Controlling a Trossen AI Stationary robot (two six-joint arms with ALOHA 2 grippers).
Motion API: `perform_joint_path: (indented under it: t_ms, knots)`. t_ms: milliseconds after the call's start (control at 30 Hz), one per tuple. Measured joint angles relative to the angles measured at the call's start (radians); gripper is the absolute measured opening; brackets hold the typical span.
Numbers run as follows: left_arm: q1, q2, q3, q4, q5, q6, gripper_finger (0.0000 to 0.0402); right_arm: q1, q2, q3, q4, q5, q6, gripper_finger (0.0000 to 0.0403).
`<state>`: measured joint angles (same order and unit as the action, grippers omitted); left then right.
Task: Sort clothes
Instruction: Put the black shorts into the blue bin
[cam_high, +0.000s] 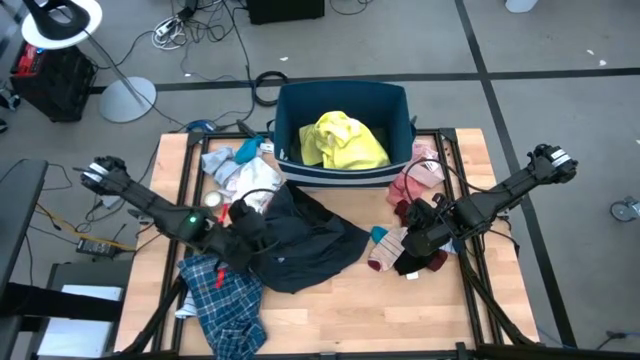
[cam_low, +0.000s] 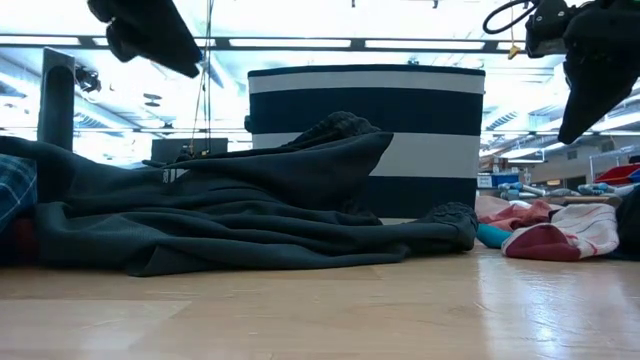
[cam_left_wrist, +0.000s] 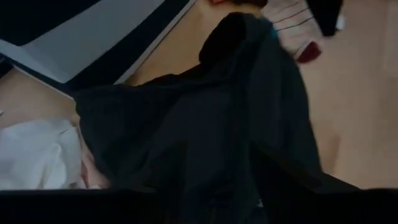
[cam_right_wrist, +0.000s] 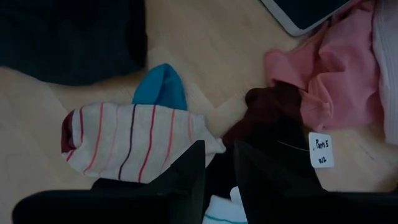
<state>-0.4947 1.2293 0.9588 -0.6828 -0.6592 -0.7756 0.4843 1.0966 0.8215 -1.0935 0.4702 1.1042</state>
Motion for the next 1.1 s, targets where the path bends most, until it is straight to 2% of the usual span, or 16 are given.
perform_joint_path:
  t_ms: [300,467,533,633,700,767,833,900,1000,1067,1100]
  knots:
    - [0.114,0.110,0.000,-0.005,0.130,0.047,0.0251,0.000,0.000,0.000,0.007,0.000,-0.002,0.0084]
    - [0.136,0.217,0.000,0.027,0.055,0.140,0.0261,0.000,0.000,0.000,0.008,0.000,-0.004,0.0084]
    - [0.142,0.263,0.000,0.061,-0.003,0.145,0.0261,0.000,0.000,0.000,0.008,0.000,-0.007,0.0084]
    - [0.156,0.334,0.000,0.118,-0.027,0.141,0.0261,0.000,0.000,0.000,0.008,0.006,-0.007,0.0084]
    - [0.180,0.382,0.000,0.144,0.016,0.142,0.0259,0.000,0.000,0.000,0.007,0.006,-0.007,0.0084]
    - [0.208,0.434,0.000,0.176,0.105,0.153,0.0254,0.000,0.000,0.000,0.007,0.007,-0.007,0.0084]
    - [0.230,0.483,0.000,0.228,0.192,0.159,0.0241,0.000,0.000,0.000,0.008,0.008,-0.007,0.0084]
    - [0.245,0.519,0.000,0.276,0.262,0.159,0.0212,0.000,0.000,0.000,0.008,0.009,-0.007,0.0084]
    - [0.254,0.529,0.008,0.303,0.312,0.169,0.0123,0.000,0.000,0.000,0.008,0.009,-0.007,0.0084]
    - [0.254,0.505,0.027,0.262,0.322,0.198,0.0046,0.000,0.000,0.000,0.008,0.010,-0.007,0.0084]
    - [0.253,0.482,0.044,0.232,0.329,0.210,0.0025,0.000,0.000,0.000,0.007,0.012,-0.008,0.0084]
